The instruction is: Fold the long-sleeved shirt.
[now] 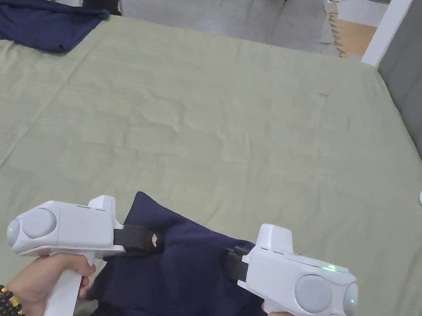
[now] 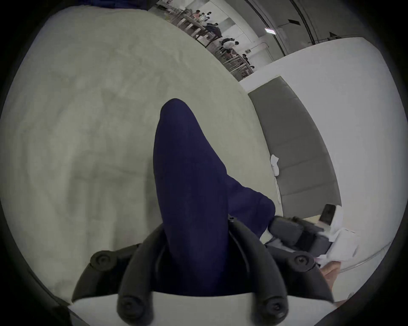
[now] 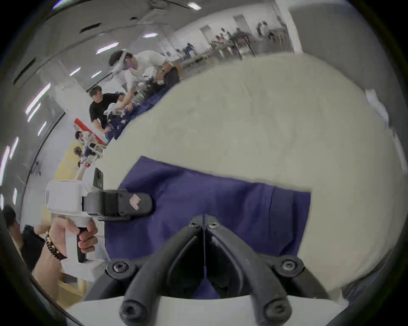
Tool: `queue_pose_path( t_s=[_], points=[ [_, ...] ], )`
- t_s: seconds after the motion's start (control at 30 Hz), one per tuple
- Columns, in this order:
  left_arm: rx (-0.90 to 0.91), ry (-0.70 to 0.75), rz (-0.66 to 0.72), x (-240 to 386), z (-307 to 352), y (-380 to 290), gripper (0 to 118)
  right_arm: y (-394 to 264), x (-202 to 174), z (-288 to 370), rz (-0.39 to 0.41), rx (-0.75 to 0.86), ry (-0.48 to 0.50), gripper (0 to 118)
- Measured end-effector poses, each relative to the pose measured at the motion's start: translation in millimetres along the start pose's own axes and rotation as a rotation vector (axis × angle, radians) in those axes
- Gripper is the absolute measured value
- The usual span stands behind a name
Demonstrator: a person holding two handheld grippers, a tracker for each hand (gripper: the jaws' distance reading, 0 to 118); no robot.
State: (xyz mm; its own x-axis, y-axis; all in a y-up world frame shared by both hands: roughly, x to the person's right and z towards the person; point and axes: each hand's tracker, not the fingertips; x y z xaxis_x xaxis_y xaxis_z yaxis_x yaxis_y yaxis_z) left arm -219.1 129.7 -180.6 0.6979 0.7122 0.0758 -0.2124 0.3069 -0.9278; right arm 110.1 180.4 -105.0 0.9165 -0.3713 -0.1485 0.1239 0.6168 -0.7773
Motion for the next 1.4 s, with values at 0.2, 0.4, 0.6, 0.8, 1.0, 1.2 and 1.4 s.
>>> queue_pose_path(
  t_s=[0.2, 0.4, 0.6, 0.8, 1.0, 1.2, 1.4],
  points=[
    [0.05, 0.051, -0.043, -44, 74, 52, 28, 40, -95, -11, 0.206, 0.177, 0.057, 0],
    [0.137, 0.168, -0.015, -138, 179, 123, 28, 74, -202, -77, 0.37, 0.24, 0.171, 0],
    [0.248, 0.284, 0.083, -236, 258, 162, 32, 78, -271, -150, 0.462, 0.289, 0.248, 0],
    [0.427, 0.42, 0.036, -235, 280, 162, 109, 78, -280, -159, 0.486, 0.268, 0.27, 0],
    [0.496, 0.389, 0.027, -176, 299, 160, 32, 90, -244, -102, 0.467, 0.319, 0.263, 0],
    [0.594, 0.153, -0.123, -40, 268, 127, 7, 117, -188, -1, 0.465, 0.478, 0.162, 0],
    [0.777, 0.087, -0.314, 112, 207, 80, 7, 135, -113, 108, 0.427, 0.666, 0.003, 0]
  ],
)
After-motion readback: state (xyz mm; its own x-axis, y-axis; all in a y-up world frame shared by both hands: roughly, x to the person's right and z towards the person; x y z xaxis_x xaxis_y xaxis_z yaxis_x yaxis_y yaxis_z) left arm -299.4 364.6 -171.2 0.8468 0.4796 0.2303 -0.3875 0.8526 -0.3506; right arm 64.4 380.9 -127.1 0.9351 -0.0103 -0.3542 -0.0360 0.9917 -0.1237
